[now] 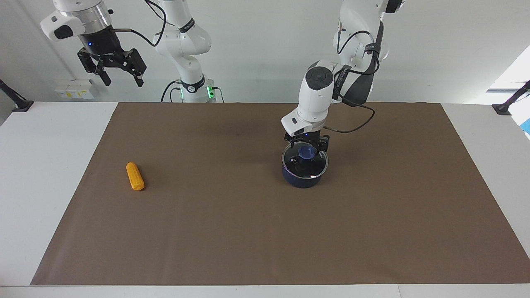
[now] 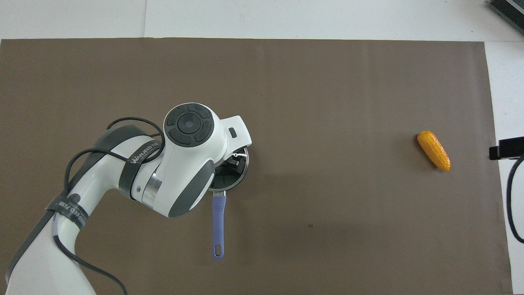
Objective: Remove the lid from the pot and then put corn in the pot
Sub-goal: 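Grasp the lid knob with the left gripper while the right gripper reaches the corn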
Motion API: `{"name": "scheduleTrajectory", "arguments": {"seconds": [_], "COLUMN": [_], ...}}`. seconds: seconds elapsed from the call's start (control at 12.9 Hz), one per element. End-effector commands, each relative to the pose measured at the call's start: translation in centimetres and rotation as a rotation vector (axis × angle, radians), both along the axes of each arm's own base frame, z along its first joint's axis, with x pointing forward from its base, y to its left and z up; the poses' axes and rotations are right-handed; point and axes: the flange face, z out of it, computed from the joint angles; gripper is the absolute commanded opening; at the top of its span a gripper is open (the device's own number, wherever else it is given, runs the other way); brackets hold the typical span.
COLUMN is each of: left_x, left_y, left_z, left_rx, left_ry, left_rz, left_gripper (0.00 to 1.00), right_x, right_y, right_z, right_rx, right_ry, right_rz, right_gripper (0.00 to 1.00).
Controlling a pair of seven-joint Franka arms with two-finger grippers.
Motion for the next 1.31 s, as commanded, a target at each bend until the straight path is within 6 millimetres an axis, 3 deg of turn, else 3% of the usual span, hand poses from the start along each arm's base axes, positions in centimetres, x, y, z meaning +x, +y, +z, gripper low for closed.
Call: {"name": "scheduleTrajectory", "arguments": {"seconds": [0.0, 0.15, 0.31, 0.54, 0.62, 0.7, 0.85, 0.93, 1.0, 1.24], "left_x": [-0.9, -0.9, -0.8, -0.9, -1.0, -0.9, -0.9, -0.8, -0.8, -0.4], "left_y": [0.7, 0.8, 0.7, 0.2, 0.3, 0.3, 0.3, 0.2, 0.0, -0.2], "left_z": [-0.6, -0.9, -0.7, -0.5, -0.4, -0.5, -0.4, -0.3, 0.0, 1.6], "left_rx": [-0.006, -0.005, 0.002, 0.041, 0.044, 0.044, 0.045, 0.042, 0.041, 0.044], "left_ry": [-0.024, -0.037, -0.051, -0.081, -0.08, -0.078, -0.078, -0.08, -0.082, -0.082], "left_rz": [-0.015, -0.022, -0.03, -0.043, -0.043, -0.04, -0.039, -0.039, -0.034, -0.01], "left_gripper": [1.0, 1.0, 1.0, 0.96, 0.88, 0.6, 0.43, 0.25, 0.01, 0.0], "right_x": [-1.1, -0.7, -0.6, 1.4, 1.7, 2.2, 3.1, 3.8, 4.5, 6.3], "right_y": [-1.3, -1.1, -0.8, -0.8, -0.9, -0.8, -1.3, -1.4, -1.4, -3.4], "right_z": [-0.2, -0.6, -3.3, -5.5, -6.8, -8.4, -11.7, -12.8, -14.4, -19.9], "right_rx": [-0.015, -0.018, -0.013, -0.024, -0.025, -0.027, -0.028, -0.03, -0.031, -0.04], "right_ry": [0.029, 0.016, 0.069, -0.028, -0.034, -0.032, -0.006, 0.003, 0.023, 0.038], "right_rz": [-0.002, 0.013, 0.035, 0.12, 0.132, 0.14, 0.138, 0.141, 0.16, 0.282], "right_gripper": [1.0, 1.0, 1.0, 1.0, 1.0, 1.0, 1.0, 1.0, 1.0, 1.0]}}
